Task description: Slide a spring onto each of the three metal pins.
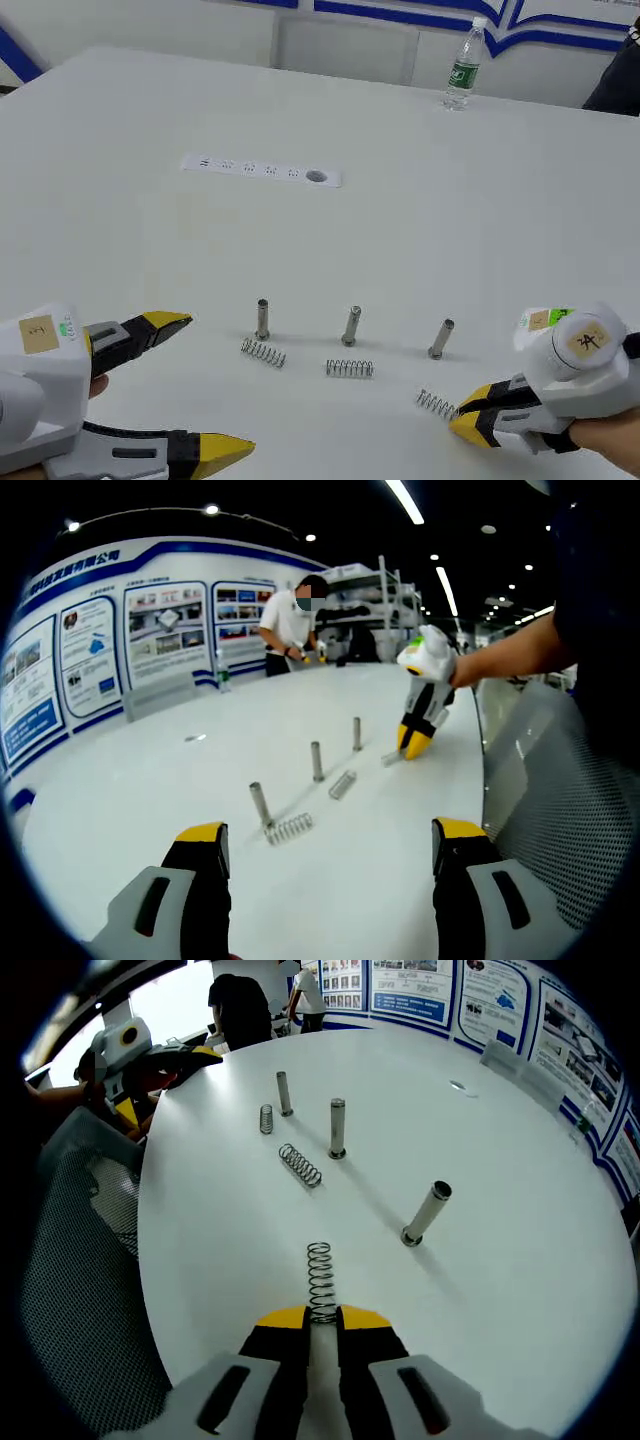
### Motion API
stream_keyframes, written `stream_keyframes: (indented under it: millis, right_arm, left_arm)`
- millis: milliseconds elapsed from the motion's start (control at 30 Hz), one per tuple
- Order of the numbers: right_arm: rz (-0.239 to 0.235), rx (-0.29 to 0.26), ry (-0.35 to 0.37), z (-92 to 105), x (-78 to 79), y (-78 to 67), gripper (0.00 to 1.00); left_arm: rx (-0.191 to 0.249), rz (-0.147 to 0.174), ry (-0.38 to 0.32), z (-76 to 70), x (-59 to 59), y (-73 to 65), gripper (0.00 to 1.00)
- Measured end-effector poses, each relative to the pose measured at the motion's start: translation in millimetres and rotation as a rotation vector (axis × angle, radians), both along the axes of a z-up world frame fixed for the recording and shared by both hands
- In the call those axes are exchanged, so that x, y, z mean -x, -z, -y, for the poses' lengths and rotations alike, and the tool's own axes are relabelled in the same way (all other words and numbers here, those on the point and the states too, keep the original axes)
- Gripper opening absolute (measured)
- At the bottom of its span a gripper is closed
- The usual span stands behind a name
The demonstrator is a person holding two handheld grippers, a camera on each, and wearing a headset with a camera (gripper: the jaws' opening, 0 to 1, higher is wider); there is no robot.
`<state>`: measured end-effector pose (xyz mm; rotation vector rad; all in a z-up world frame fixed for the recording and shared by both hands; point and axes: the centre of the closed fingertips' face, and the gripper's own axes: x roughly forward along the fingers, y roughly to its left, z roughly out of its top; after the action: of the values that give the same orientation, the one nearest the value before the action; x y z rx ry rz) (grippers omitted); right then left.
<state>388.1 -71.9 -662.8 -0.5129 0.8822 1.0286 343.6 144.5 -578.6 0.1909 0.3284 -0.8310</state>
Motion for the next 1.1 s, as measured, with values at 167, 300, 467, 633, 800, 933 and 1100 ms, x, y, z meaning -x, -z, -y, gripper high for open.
stream_keyframes:
  millis: [167, 300, 467, 633, 800, 933, 1100]
  right_arm:
    - [0.004, -0.002, -0.003, -1.9, 2.9, -5.7, 0.12]
    - [0.006, -0.014, -0.007, -5.5, 3.7, -11.0, 0.12]
    - [0.008, -0.018, -0.029, -12.9, 6.6, -16.4, 0.12]
    - [0.01, -0.027, -0.06, -22.5, 10.5, -20.1, 0.12]
    - [0.011, -0.033, -0.088, -31.1, 14.0, -23.7, 0.12]
    - [0.013, -0.035, -0.114, -36.6, 17.8, -26.9, 0.12]
    - [0.016, -0.041, -0.149, -44.2, 23.3, -30.9, 0.12]
  left_arm:
    - [-0.001, -0.003, 0.023, 5.7, 1.0, 0.3, 0.81]
    - [-0.008, -0.005, 0.057, 13.5, 3.1, 1.8, 0.79]
    - [-0.017, -0.011, 0.097, 20.7, 4.7, 3.9, 0.74]
    - [-0.03, -0.012, 0.144, 28.4, 4.0, 3.9, 0.7]
    - [-0.042, -0.01, 0.184, 37.6, 1.3, 2.8, 0.68]
    - [-0.044, -0.009, 0.212, 46.1, -0.3, 1.1, 0.65]
    - [-0.052, -0.007, 0.247, 57.1, -0.9, 0.4, 0.64]
